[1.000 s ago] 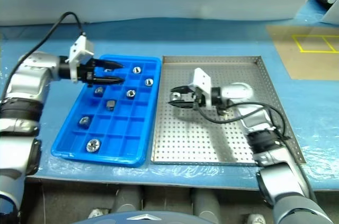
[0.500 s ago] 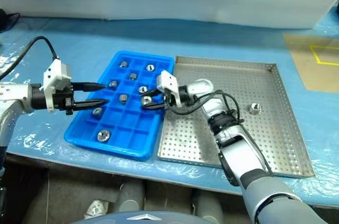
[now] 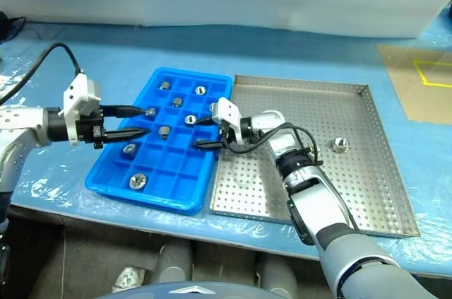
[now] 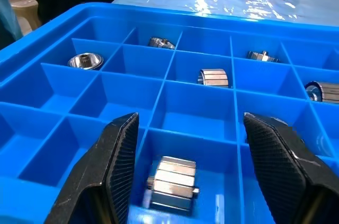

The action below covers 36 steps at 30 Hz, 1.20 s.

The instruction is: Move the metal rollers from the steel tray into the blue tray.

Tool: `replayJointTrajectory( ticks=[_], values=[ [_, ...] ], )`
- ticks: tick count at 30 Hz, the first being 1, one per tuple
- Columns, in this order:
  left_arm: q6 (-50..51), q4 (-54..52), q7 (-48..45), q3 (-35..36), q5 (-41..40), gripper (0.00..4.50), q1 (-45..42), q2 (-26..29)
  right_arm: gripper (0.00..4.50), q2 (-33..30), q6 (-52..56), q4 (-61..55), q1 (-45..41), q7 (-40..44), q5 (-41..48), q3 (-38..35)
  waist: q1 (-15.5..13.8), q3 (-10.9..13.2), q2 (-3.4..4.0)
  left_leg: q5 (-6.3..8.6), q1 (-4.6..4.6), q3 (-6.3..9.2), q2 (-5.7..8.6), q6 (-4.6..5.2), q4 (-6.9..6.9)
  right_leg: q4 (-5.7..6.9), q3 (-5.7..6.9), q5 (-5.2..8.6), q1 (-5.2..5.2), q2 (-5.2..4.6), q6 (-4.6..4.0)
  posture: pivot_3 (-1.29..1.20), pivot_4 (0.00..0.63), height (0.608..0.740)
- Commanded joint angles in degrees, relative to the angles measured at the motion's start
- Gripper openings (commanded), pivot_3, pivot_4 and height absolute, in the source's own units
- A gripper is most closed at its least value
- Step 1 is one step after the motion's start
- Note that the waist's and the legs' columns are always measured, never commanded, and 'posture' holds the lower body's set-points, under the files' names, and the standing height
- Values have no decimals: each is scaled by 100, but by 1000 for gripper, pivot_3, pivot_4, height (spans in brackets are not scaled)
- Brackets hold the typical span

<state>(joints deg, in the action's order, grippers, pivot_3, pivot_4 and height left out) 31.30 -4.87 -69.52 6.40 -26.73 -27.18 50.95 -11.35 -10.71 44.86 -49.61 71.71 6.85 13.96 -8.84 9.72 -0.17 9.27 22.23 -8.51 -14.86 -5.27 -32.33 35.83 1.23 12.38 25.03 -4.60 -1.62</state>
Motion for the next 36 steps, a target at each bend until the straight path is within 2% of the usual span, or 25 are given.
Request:
replayJointTrajectory(
  ticks=[1, 5, 11, 15, 19, 23, 27, 36],
  values=[
    [-368, 489, -213, -302, 139, 2820, -619, -166, 3248, -312, 269, -800, 93, -61, 218, -333, 6, 0, 0, 0, -2, 0, 0, -1, -1, 0, -1, 0, 0, 1, 0, 147, 150, 740],
    [-750, 1254, -550, -835, 402, 2820, -1377, -579, 3248, -868, 682, -1510, 347, -189, 296, -614, 20, -1, -1, -2, -6, -1, 4, -3, -6, -1, -7, -1, -8, 2, 2, 69, 150, 740],
    [-1572, 2680, -995, -1491, 834, 2820, -2457, -1650, 3248, -1763, 1208, -2331, 1118, -697, 346, -1141, 127, -2, -3, -2, -9, -1, 5, -2, -5, -4, -18, -6, -13, 21, 9, -115, 150, 740],
    [-2141, 3338, -1437, -1839, 1011, 2820, -2850, -2450, 3248, -2181, 1555, -3078, 1962, -1137, 434, -1545, 318, -2, -4, 4, -11, -2, 10, 10, -7, -8, -33, -19, -15, 26, 31, -217, 150, 740],
    [-2454, 3653, -1854, -2034, 1063, 2820, -2962, -2969, 3248, -2374, 1913, -3861, 2692, -1447, 549, -1808, 572, -1, -5, 11, -17, -13, 12, 26, -9, -13, -57, -25, -15, 33, 41, -293, 150, 740],
    [-2704, 3967, -2058, -2148, 1208, 2820, -3027, -3276, 3248, -2473, 2150, -4352, 3189, -1681, 622, -1945, 705, -1, -5, 12, -29, -28, 12, 27, -7, -16, -75, -18, -22, 38, 29, -332, 150, 740],
    [-2798, 4104, -2187, -2162, 1276, 2820, -3050, -3440, 3248, -2517, 2219, -4376, 3431, -1842, 634, -2033, 798, -1, -5, 21, -49, -42, 18, 42, -25, -22, -100, -24, -39, 37, 39, -350, 150, 740],
    [-2761, 3971, -2170, -2058, 1335, 2820, -2942, -3433, 3248, -2273, 1822, -3136, 3242, -1942, 474, -1782, 821, -1, -5, 50, -60, -69, 24, 89, -64, -29, -132, -40, -45, 29, 44, -315, 150, 740]
  ],
)
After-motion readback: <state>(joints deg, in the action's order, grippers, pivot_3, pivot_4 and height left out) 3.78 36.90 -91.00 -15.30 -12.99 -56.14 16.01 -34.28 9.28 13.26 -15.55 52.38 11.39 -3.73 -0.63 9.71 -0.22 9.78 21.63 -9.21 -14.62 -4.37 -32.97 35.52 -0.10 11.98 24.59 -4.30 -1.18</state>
